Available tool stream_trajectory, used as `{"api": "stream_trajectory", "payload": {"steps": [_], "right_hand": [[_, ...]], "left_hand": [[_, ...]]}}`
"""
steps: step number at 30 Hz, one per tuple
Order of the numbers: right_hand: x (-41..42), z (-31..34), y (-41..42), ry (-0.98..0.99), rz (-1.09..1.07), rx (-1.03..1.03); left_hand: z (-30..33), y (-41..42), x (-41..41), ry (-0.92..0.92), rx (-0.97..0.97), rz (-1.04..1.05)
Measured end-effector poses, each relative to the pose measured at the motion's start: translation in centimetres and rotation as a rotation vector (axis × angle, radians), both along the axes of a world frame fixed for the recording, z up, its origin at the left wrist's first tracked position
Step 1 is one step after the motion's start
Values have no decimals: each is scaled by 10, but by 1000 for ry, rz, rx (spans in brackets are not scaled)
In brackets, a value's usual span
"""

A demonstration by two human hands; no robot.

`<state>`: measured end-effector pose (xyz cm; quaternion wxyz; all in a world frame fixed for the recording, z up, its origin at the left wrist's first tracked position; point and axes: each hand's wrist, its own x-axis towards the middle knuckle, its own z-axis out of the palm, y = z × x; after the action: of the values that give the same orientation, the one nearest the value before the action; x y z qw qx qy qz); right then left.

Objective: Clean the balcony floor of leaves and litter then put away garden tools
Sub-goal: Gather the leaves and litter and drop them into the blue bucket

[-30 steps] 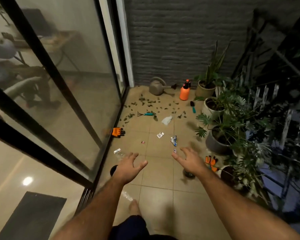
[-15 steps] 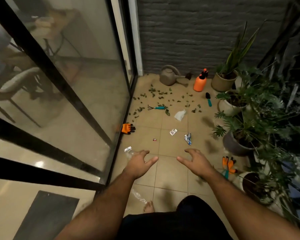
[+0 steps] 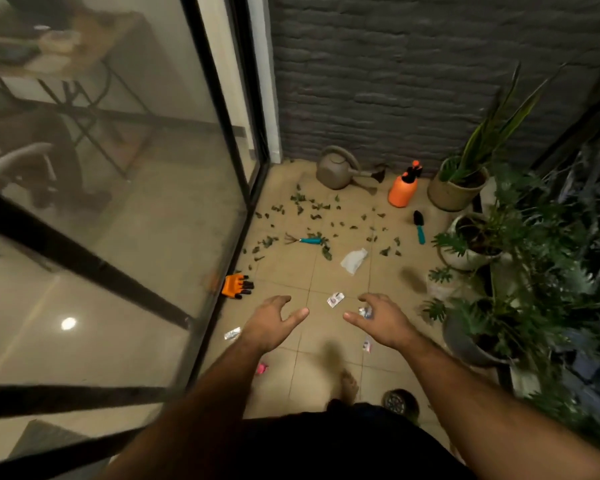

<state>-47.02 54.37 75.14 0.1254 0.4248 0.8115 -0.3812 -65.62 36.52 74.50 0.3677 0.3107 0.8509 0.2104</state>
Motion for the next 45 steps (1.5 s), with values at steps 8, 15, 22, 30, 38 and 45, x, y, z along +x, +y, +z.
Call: {"api": "stream_trajectory", "payload": {"steps": [8,15,22,30,38,45], "right_hand": [[-28,-3,124,-7,-96,14],[-47,-26,183,-23,-260,-44],[-62,-39,245,6,-410,-98],[-72,-89,333,3,-359,-185],[-92,-158,427,20,-323,-242],[-125,-276,471,8,-468,-248]], "left_hand": [[8,146,-14,-3,27,-95],[-3,237,-53,-4,-20,-255],[-12,313,-80,-40,-82,-373],[-43,402,-86,-8,-180,-328],[-95,478,-64,-54,-208,-163],[-222,551,-107,-43,-244,-348]]}}
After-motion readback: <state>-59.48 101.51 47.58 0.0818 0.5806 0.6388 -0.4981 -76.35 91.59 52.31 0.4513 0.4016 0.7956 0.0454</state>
